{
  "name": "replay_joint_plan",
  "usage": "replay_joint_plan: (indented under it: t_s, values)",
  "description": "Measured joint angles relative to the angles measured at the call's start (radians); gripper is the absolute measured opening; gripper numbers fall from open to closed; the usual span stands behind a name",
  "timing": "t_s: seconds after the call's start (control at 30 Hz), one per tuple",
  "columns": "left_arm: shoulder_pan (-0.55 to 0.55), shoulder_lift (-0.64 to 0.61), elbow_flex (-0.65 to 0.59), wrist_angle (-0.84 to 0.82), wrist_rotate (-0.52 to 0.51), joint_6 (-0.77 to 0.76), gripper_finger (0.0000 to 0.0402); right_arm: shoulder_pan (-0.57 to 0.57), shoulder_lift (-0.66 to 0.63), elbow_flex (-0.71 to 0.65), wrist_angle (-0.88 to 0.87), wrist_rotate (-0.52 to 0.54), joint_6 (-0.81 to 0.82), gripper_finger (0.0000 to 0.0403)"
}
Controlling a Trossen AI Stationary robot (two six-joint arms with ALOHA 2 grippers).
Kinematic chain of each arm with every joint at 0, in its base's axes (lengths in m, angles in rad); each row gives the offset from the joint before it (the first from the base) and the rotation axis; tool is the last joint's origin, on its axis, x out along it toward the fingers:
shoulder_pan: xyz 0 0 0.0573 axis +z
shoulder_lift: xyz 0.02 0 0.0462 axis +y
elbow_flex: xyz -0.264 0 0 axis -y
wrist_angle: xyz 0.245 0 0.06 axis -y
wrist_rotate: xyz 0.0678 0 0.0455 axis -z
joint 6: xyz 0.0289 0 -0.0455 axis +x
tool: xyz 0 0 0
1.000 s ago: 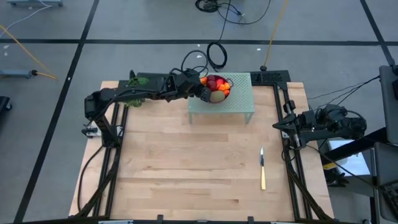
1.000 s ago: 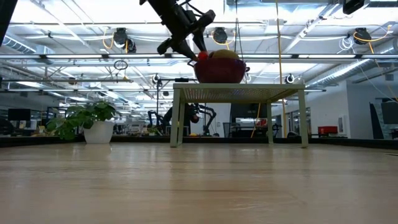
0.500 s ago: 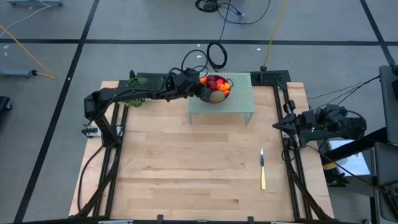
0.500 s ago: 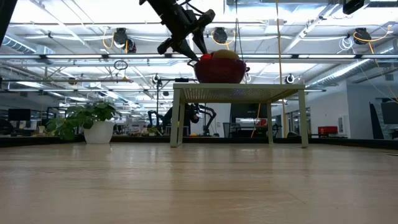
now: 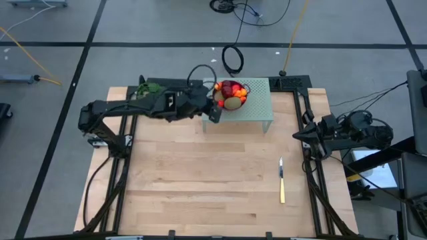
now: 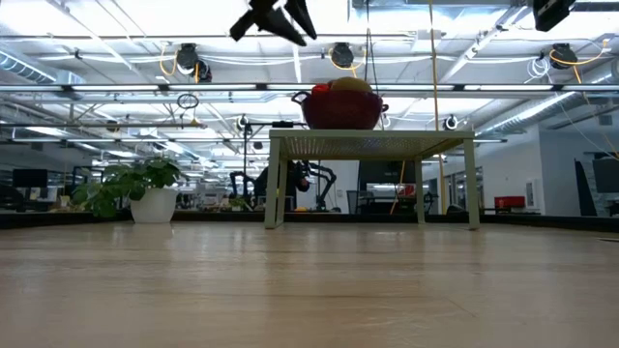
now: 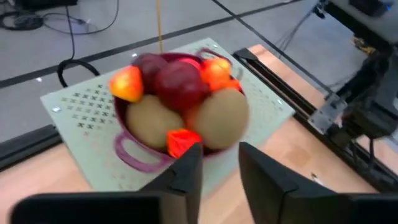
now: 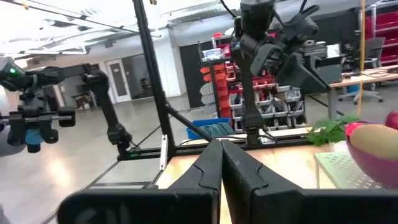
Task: Pick & Place Fruit
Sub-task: Put the knife on the shelf
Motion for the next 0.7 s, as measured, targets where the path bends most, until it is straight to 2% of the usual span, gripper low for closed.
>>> replay_joint_plan:
  t_s: [0.23, 0.47, 0.7]
  values:
    - [-0.132, 0.002, 0.000, 0.007, -0.063, -0.011, 0.0010, 0.000, 0.031, 0.000, 0.017, -0.105, 0.093, 0.0000]
    - [-0.269, 0.002, -0.005, 0.009, -0.185, -0.027, 0.0007, 0.000, 0.097, 0.000, 0.022, -0.136, 0.158, 0.0000]
    - [-0.375, 0.003, -0.108, 0.029, -0.246, -0.137, 0.0003, 0.000, 0.205, 0.000, 0.021, -0.148, 0.189, 0.0000]
